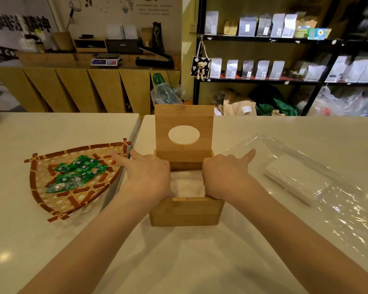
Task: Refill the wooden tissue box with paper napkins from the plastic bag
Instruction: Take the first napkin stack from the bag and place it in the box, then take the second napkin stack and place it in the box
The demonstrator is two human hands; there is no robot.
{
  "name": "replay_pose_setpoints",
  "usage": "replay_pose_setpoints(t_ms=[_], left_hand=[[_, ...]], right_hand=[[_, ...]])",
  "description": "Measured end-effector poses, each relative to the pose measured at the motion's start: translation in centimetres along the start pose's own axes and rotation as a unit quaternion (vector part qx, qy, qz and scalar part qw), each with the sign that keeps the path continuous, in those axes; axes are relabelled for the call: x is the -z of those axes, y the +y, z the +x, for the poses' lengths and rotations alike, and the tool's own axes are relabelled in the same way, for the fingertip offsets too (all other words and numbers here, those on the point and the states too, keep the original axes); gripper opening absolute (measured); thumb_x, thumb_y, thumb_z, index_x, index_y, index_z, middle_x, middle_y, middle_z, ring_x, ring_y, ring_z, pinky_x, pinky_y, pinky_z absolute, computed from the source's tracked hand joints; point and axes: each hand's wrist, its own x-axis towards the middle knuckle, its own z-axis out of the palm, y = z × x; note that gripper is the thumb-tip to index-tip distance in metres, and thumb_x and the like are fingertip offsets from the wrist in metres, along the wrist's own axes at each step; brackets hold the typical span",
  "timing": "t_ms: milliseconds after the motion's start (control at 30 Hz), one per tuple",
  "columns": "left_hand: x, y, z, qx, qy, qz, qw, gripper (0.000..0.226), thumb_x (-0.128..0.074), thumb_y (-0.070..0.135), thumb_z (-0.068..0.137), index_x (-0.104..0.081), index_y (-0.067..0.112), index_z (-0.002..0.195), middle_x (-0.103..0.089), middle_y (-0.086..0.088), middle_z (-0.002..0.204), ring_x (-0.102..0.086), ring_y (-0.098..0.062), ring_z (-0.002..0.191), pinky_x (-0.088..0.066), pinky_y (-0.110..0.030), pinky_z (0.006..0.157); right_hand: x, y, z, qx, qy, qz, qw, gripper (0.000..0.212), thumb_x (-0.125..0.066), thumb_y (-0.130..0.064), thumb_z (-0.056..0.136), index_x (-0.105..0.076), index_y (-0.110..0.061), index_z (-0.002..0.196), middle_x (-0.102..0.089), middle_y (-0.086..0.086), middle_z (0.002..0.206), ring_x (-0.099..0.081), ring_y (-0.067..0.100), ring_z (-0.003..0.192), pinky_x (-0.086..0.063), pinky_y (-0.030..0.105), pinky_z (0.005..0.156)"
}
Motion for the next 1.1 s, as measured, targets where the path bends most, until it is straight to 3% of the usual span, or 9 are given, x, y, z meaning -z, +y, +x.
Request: replay_pose_setpoints(t_ms=[100,167,267,367,567,767,833,933,1100], left_hand=[[0.2,-0.5,0.0,-0.004,-0.015,0.006,1.0,0.038,-0.055,0.033,0.085,-0.051,0.017,0.12,-0.046,-0.014,0.135,-0.02,-0.043,0.137,-0.008,-0.073,0.103],[1.0,-1.0,-0.8,-0.007,0.0,-0.007,1.0,0.04,-0.057,0.047,0.081,-0.057,0.021,0.111,-0.054,-0.009,0.124,-0.033,-0.037,0.13,-0.013,-0.068,0.106],[2.8,-0.7,-3.5,-0.035,0.108,-0.052,0.992,0.039,-0.05,0.06,0.079,-0.051,0.021,0.079,-0.054,0.002,0.078,-0.053,-0.02,0.09,-0.032,-0.055,0.104],[4.9,1.6,-7.4,-0.114,0.229,-0.094,0.962,0.048,-0.041,0.064,0.08,-0.063,0.023,0.089,-0.056,0.004,0.07,-0.049,-0.01,0.061,-0.047,-0.028,0.062],[5.5,11.2,-9.8,-0.377,0.293,-0.079,0.875,0.044,-0.039,0.057,0.086,-0.062,0.027,0.108,-0.067,0.002,0.097,-0.061,-0.017,0.088,-0.048,-0.03,0.067],[3.6,22.1,-7.3,-0.604,0.192,-0.083,0.769,0.052,-0.041,0.052,0.088,-0.048,0.022,0.131,-0.041,0.005,0.145,-0.036,-0.014,0.133,-0.033,-0.036,0.106],[2.1,25.2,-6.2,-0.617,0.189,-0.093,0.758,0.06,-0.037,0.054,0.089,-0.035,0.022,0.14,-0.024,0.004,0.154,-0.017,-0.011,0.143,-0.014,-0.035,0.116],[0.4,28.4,-5.1,-0.59,0.172,-0.079,0.785,0.071,-0.03,0.058,0.089,-0.015,0.019,0.147,-0.005,0.002,0.158,0.002,-0.006,0.144,0.007,-0.032,0.116],[-0.8,30.4,-4.2,-0.591,0.132,-0.117,0.787,0.096,-0.004,0.071,0.068,-0.012,0.017,0.147,-0.006,0.0,0.158,0.001,-0.005,0.144,0.007,-0.029,0.115]], right_hand=[[0.1,0.5,-0.3,0.014,-0.017,0.062,0.998,0.009,-0.063,-0.024,0.08,-0.061,-0.015,0.078,-0.056,0.0,0.073,-0.057,0.028,0.099,-0.002,0.073,0.103],[0.5,1.3,-1.0,0.034,-0.023,0.134,0.99,0.024,-0.062,-0.039,0.082,-0.068,-0.021,0.096,-0.066,0.002,0.096,-0.05,0.027,0.115,-0.004,0.067,0.107],[0.5,3.2,-2.9,0.071,0.04,0.173,0.982,0.033,-0.052,-0.045,0.087,-0.06,-0.032,0.117,-0.047,0.005,0.14,-0.018,0.028,0.141,-0.005,0.058,0.112],[-0.4,6.1,-5.0,0.092,0.111,0.204,0.968,0.042,-0.048,-0.047,0.088,-0.05,-0.034,0.128,-0.044,0.0,0.143,-0.019,0.024,0.142,-0.016,0.051,0.115],[-3.5,15.1,-10.3,0.037,0.166,0.336,0.926,0.044,-0.051,-0.034,0.09,-0.045,-0.027,0.133,-0.052,-0.005,0.136,-0.045,0.014,0.126,-0.038,0.028,0.098],[-8.6,23.6,-16.4,-0.082,0.176,0.342,0.919,0.029,-0.051,-0.026,0.092,-0.058,-0.024,0.12,-0.065,-0.009,0.116,-0.056,-0.012,0.082,-0.039,0.004,0.073],[-10.5,25.3,-18.1,-0.122,0.177,0.342,0.915,0.029,-0.05,-0.027,0.093,-0.058,-0.023,0.121,-0.064,-0.005,0.119,-0.06,0.0,0.096,-0.041,0.012,0.083],[-13.0,26.7,-20.0,-0.16,0.16,0.339,0.913,0.032,-0.046,-0.027,0.095,-0.054,-0.025,0.125,-0.056,-0.008,0.13,-0.049,0.008,0.121,-0.033,0.019,0.097],[-16.2,27.5,-20.4,-0.101,0.134,0.287,0.943,0.05,-0.029,-0.045,0.094,-0.04,-0.024,0.138,-0.034,-0.006,0.15,-0.025,0.005,0.139,-0.015,0.02,0.113]])
